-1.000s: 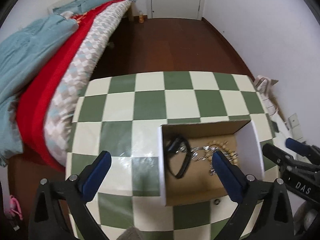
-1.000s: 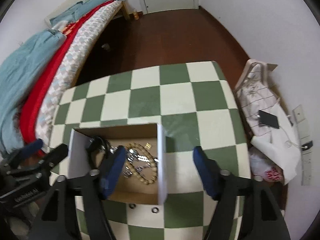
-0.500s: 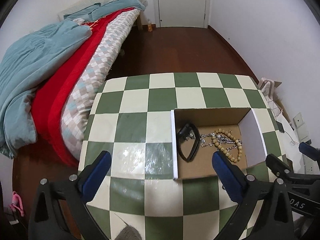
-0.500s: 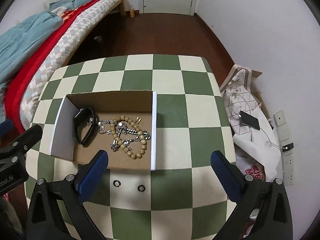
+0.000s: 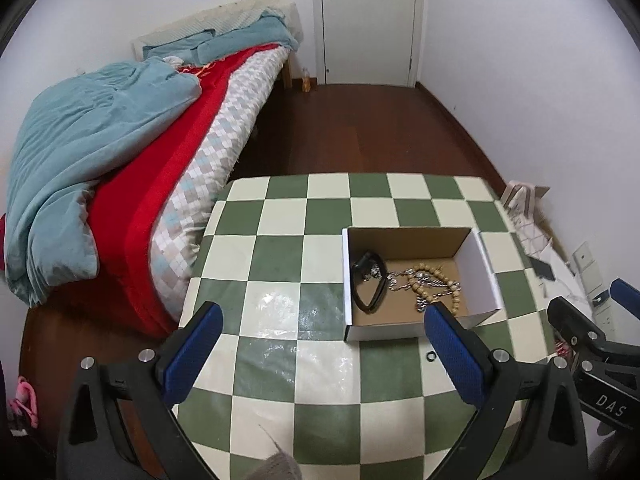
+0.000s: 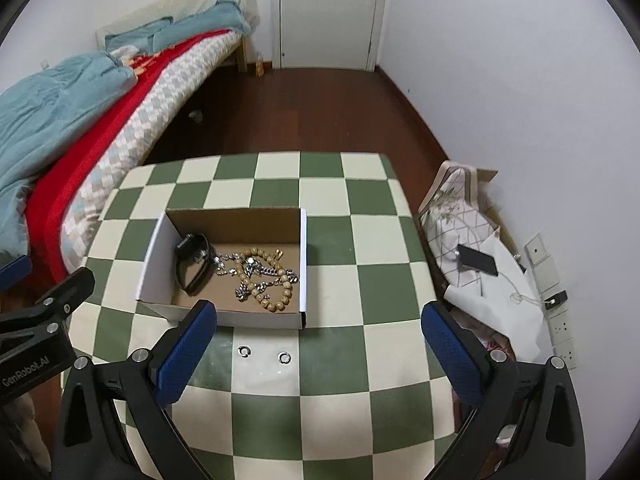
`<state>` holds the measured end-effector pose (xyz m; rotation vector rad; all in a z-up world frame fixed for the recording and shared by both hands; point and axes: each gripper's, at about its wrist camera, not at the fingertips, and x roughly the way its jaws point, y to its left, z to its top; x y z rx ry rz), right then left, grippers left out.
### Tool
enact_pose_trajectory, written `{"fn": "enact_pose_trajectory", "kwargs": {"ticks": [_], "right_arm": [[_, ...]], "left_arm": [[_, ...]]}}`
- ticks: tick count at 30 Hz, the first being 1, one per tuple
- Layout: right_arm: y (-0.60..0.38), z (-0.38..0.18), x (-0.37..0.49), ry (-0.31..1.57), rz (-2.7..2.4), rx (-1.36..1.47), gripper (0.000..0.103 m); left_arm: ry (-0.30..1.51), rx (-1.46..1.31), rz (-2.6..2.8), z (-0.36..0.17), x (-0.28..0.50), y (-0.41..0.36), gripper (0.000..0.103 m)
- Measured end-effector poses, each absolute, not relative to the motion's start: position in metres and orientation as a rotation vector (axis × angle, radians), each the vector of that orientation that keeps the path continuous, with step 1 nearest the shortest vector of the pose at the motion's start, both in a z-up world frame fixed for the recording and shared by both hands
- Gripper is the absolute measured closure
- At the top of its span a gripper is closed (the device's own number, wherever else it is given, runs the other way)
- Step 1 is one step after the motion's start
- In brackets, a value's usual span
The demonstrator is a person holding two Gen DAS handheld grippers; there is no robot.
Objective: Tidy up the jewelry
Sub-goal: 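Raise both grippers up and away from the box, then grasp a small black ring with the right gripper while the left gripper grasps the other ring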
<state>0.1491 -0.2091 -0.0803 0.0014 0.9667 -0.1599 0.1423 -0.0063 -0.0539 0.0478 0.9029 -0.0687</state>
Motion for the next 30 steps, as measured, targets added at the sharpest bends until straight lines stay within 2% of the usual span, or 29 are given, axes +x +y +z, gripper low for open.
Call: {"fn": "enact_pose_trajectory", "kwargs": {"ticks": [12, 19, 21, 22, 23, 30], "right_arm": [[-0.205, -0.03, 0.089, 0.817, -0.183, 0.013, 0.0], [-0.213, -0.051, 0.074, 0.823, -0.167, 0.048, 0.0], [-0.215, -0.072, 0.076, 0.846, -0.16, 0.044, 0.014], [-0.215, -0.082, 0.079, 0.863, -0.159, 0.039, 0.033], [-0.216, -0.1, 0.084, 0.899, -0.157, 0.035, 0.041], [-0.216, -0.195, 0.111, 1.003, -0.091, 0.072, 0.041]], "left_arm": [[0.765, 0.022, -0.057, -0.017, 0.091, -0.003, 0.0], [0.795, 0.095, 0.075, -0.062, 0.094, -0.005, 0.0], [0.813, 0.129, 0.116, -0.079, 0.098, -0.007, 0.0], [0.825, 0.144, 0.134, -0.088, 0.1, -0.007, 0.0], [0.834, 0.154, 0.145, -0.095, 0.101, -0.007, 0.0], [0.891, 0.25, 0.211, -0.136, 0.114, -0.006, 0.0]]}}
